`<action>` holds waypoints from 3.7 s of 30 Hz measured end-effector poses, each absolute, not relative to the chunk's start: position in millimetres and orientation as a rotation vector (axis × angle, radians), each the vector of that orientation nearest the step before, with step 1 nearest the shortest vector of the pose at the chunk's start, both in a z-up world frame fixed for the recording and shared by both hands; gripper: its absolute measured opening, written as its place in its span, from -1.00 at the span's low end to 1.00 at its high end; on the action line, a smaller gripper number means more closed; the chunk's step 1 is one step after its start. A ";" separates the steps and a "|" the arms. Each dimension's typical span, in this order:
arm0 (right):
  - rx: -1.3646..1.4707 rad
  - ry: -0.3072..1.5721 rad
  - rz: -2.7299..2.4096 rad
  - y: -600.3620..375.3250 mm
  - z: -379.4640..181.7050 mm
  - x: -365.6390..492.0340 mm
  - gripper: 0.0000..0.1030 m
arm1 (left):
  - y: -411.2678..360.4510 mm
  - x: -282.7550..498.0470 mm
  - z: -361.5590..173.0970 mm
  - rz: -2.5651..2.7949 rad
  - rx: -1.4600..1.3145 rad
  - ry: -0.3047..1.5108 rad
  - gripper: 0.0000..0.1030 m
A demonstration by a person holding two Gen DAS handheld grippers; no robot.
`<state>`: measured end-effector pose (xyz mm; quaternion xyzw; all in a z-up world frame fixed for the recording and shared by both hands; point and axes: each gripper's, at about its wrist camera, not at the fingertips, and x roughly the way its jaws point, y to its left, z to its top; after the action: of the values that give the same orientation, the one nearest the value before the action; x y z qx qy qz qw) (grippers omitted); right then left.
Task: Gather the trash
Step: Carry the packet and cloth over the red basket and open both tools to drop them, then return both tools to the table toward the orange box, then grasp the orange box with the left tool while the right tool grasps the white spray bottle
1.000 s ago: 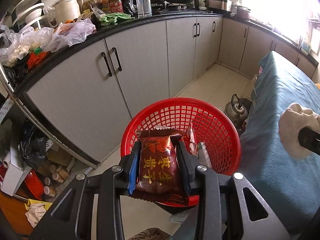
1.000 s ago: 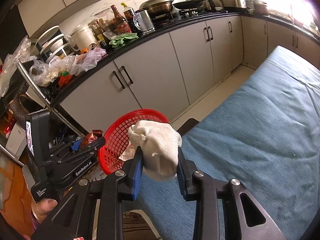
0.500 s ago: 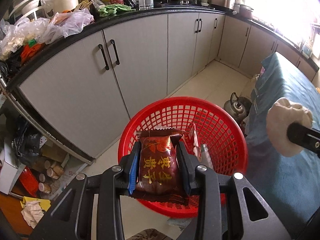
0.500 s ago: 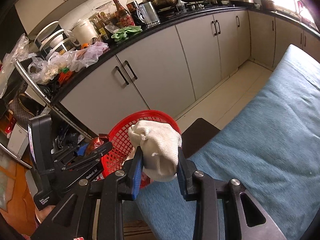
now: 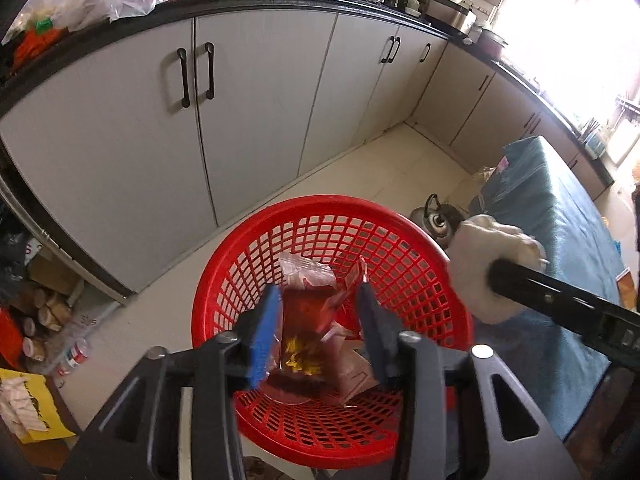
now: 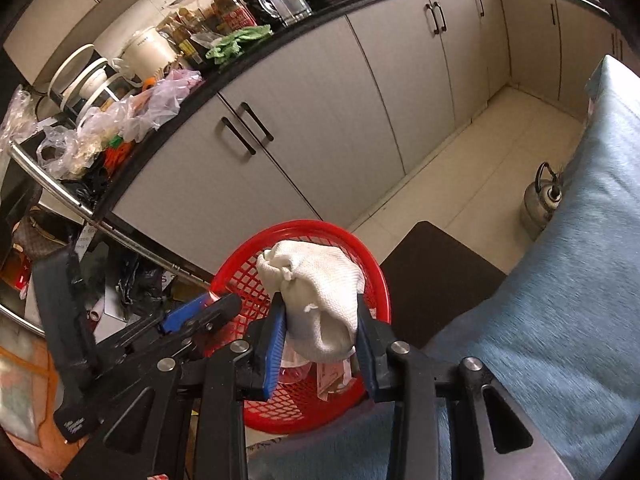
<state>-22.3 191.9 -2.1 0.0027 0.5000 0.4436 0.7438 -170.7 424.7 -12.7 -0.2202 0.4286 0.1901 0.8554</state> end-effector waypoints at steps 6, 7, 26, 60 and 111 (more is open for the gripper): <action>0.018 1.077 0.974 193.9 0.0 -22.7 0.10 | 425.8 -176.9 -4.6 0.413 -0.473 0.876 0.11; 0.019 1.073 0.972 192.5 1.2 -23.3 0.10 | 425.0 -178.5 -3.0 0.418 -0.470 0.874 0.12; 0.030 0.959 0.860 102.4 29.8 -43.5 0.16 | 368.5 -198.3 35.8 0.565 -0.199 0.842 0.31; 0.268 0.860 0.471 -178.0 31.5 -37.1 0.36 | 187.5 -160.8 69.4 0.281 0.041 0.837 0.45; 0.022 0.900 0.466 -277.5 12.3 70.1 0.52 | 13.8 -16.8 75.0 -0.162 0.005 0.938 0.45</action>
<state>70.1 -277.5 12.3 0.0103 0.4308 0.2232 0.8744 -16.8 13.8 75.0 0.0026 0.4516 -0.0781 0.8888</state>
